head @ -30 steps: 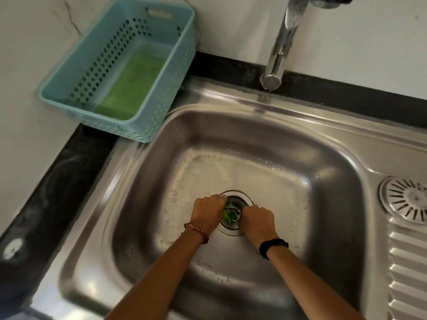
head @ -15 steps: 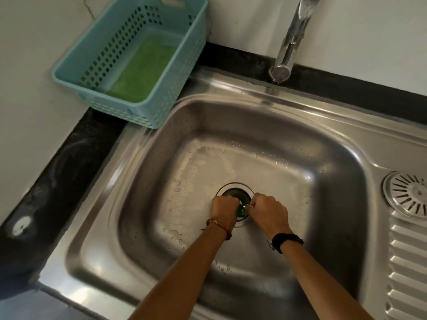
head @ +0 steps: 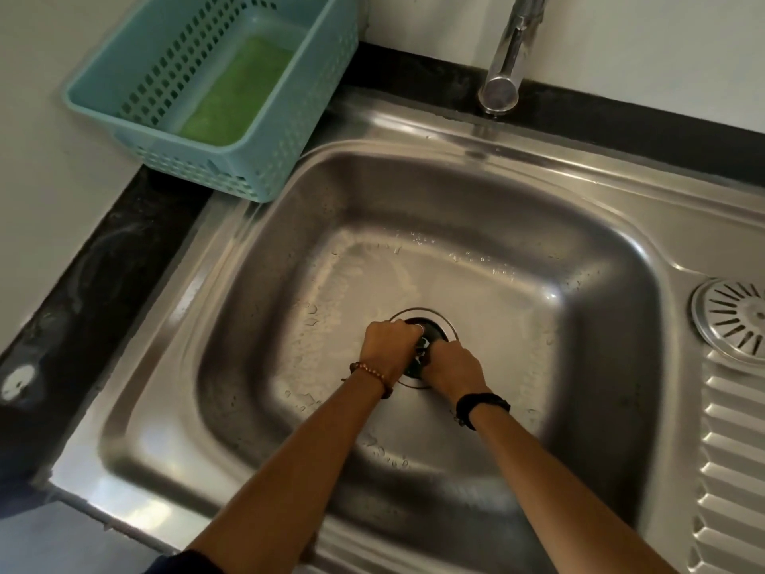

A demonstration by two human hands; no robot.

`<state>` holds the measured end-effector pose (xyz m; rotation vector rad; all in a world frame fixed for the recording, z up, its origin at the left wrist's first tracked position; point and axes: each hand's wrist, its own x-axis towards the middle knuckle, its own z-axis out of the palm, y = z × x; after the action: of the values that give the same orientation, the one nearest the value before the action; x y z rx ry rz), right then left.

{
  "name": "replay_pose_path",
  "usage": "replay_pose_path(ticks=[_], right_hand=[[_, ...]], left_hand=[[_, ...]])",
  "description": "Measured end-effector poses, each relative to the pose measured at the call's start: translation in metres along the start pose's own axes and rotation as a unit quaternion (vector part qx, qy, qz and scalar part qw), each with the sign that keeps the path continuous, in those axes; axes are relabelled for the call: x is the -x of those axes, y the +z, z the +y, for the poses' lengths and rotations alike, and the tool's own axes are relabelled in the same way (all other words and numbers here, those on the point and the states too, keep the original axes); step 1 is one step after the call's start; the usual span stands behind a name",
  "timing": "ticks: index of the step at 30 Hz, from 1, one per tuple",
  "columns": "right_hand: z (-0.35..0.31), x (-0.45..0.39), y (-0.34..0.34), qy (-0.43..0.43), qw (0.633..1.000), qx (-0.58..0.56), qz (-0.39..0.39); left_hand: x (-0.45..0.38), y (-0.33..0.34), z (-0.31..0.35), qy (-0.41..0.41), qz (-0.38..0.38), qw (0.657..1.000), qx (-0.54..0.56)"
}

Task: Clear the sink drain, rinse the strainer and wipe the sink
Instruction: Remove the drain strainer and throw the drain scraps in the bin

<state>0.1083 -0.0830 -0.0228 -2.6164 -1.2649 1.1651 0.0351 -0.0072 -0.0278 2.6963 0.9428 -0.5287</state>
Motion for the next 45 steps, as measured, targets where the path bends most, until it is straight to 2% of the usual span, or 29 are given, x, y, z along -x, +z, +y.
replay_pose_path(ticks=[6, 11, 13, 20, 25, 29, 33, 38, 41, 45], right_hand=[[0.004, 0.004, 0.003, 0.005, 0.999, -0.036, 0.015], [0.005, 0.006, -0.001, 0.025, 0.990, -0.123, 0.067], [0.002, 0.006, -0.002, 0.022, 0.985, -0.154, 0.080], [-0.013, 0.014, 0.008, -0.049, 0.990, -0.123, 0.048], [-0.007, 0.031, -0.009, -0.044, 0.975, -0.185, 0.115], [-0.011, 0.069, -0.037, -0.073, 0.945, -0.266, 0.177], [-0.035, 0.142, -0.043, -0.156, 0.913, -0.319, 0.199], [-0.100, 0.244, 0.000, -0.282, 0.887, -0.322, 0.171], [-0.141, 0.302, 0.047, -0.345, 0.885, -0.295, 0.101], [-0.182, 0.353, 0.122, -0.421, 0.885, -0.195, 0.022]], left_hand=[[0.005, 0.001, -0.011, -0.046, 0.017, 0.998, 0.044], [0.012, -0.010, -0.026, -0.167, 0.017, 0.970, 0.176], [0.013, -0.012, -0.029, -0.188, 0.009, 0.962, 0.200], [0.026, -0.017, -0.026, -0.211, -0.035, 0.956, 0.202], [0.044, -0.039, -0.025, -0.209, -0.032, 0.953, 0.218], [0.081, -0.077, -0.019, -0.182, 0.028, 0.937, 0.297], [0.162, -0.099, -0.016, -0.168, 0.116, 0.883, 0.424], [0.311, -0.080, -0.041, -0.232, 0.235, 0.787, 0.522], [0.407, -0.047, -0.060, -0.287, 0.276, 0.736, 0.546], [0.501, 0.018, -0.080, -0.369, 0.309, 0.652, 0.585]])
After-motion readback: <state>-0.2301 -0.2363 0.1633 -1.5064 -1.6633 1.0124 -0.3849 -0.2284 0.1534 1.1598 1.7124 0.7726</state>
